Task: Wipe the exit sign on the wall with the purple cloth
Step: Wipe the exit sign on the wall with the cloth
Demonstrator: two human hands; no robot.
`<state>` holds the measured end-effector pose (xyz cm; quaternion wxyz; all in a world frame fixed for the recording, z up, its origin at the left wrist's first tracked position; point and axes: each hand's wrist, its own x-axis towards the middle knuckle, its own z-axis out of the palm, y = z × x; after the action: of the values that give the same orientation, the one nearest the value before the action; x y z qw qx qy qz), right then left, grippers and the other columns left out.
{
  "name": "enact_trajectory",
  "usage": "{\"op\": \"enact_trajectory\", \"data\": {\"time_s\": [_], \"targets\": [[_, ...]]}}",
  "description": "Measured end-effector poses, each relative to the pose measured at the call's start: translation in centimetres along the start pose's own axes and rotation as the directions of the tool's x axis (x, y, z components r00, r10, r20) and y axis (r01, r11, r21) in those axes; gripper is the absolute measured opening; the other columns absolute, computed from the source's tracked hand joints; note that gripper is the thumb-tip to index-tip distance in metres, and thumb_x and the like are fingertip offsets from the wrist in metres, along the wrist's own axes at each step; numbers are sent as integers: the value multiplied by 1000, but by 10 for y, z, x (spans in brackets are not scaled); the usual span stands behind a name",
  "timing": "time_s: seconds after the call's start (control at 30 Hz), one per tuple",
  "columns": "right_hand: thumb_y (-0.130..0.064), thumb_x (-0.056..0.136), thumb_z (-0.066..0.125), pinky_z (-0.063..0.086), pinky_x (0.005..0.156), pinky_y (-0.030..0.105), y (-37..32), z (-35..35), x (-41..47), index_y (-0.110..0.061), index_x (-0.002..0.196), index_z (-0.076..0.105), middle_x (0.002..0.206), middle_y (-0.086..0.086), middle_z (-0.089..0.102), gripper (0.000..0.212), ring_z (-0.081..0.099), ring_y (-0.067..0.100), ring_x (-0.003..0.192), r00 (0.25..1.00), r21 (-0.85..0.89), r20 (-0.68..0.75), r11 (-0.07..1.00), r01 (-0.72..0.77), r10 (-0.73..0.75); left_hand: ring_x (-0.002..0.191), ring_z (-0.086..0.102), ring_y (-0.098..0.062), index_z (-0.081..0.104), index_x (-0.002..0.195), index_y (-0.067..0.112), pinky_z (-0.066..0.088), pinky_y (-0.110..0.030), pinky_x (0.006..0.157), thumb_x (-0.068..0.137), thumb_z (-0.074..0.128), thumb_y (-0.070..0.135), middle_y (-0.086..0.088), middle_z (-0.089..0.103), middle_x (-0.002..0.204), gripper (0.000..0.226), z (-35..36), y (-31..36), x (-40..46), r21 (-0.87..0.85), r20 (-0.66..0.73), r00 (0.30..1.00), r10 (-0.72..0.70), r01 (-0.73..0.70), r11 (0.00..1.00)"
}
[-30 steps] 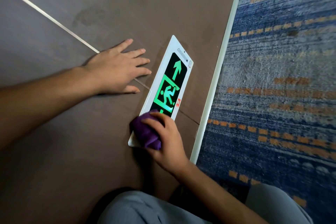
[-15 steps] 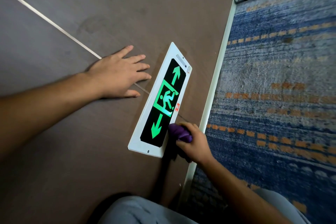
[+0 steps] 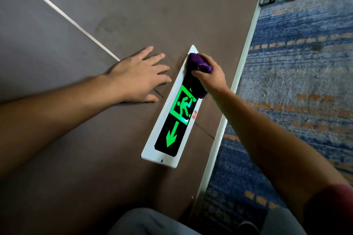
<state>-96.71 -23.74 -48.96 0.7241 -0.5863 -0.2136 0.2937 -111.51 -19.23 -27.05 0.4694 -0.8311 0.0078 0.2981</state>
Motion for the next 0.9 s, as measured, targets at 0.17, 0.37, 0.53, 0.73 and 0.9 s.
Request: {"op": "enact_trajectory", "data": {"time_s": [0.17, 0.37, 0.53, 0.73, 0.9], "targets": [[-10, 77, 81, 53, 106, 42, 15, 0, -48, -34, 136, 62, 131, -1, 60, 66, 62, 23, 117, 983, -63, 177, 997, 52, -41, 158, 12, -24, 29, 156, 39, 4, -49, 127, 93, 42, 71, 2, 25, 168, 72, -5, 5, 6, -39, -21, 998, -54, 53, 998], [-17, 69, 82, 62, 92, 42, 16, -39, -80, -30, 116, 73, 113, 8, 75, 50, 74, 26, 102, 919, 105, 389, 987, -122, 72, 157, 15, -29, 47, 148, 33, 14, -44, 127, 86, 65, 63, -4, 27, 167, 71, -8, 7, -1, -390, -195, 965, -176, 88, 917], [-20, 80, 76, 60, 70, 30, -19, -82, -92, -23, 115, 74, 98, 5, 78, 35, 76, 18, 88, 963, 400, 261, 899, -176, 72, 149, 32, -13, 60, 139, 25, 24, -31, 123, 90, 73, 45, 0, 40, 159, 55, -11, 58, -2, -982, -108, 759, -642, 18, 187], [-60, 88, 58, 61, 69, 38, -40, -102, -134, -18, 118, 70, 106, 5, 78, 53, 75, 23, 94, 963, 649, 229, 715, -260, 142, 127, 54, 8, 47, 146, 40, 43, -25, 107, 79, 67, 73, 27, 57, 135, 78, -37, 153, 5, -762, 279, 791, -544, -162, -627], [-65, 99, 41, 54, 103, 53, -45, -103, -159, -25, 144, 57, 145, 12, 62, 63, 61, 34, 132, 968, 750, 205, 612, -249, 142, 123, 62, -3, 63, 121, 50, 49, -28, 103, 74, 65, 78, 20, 69, 127, 55, -55, 181, 18, -652, 237, 896, -377, -141, -745]]}}
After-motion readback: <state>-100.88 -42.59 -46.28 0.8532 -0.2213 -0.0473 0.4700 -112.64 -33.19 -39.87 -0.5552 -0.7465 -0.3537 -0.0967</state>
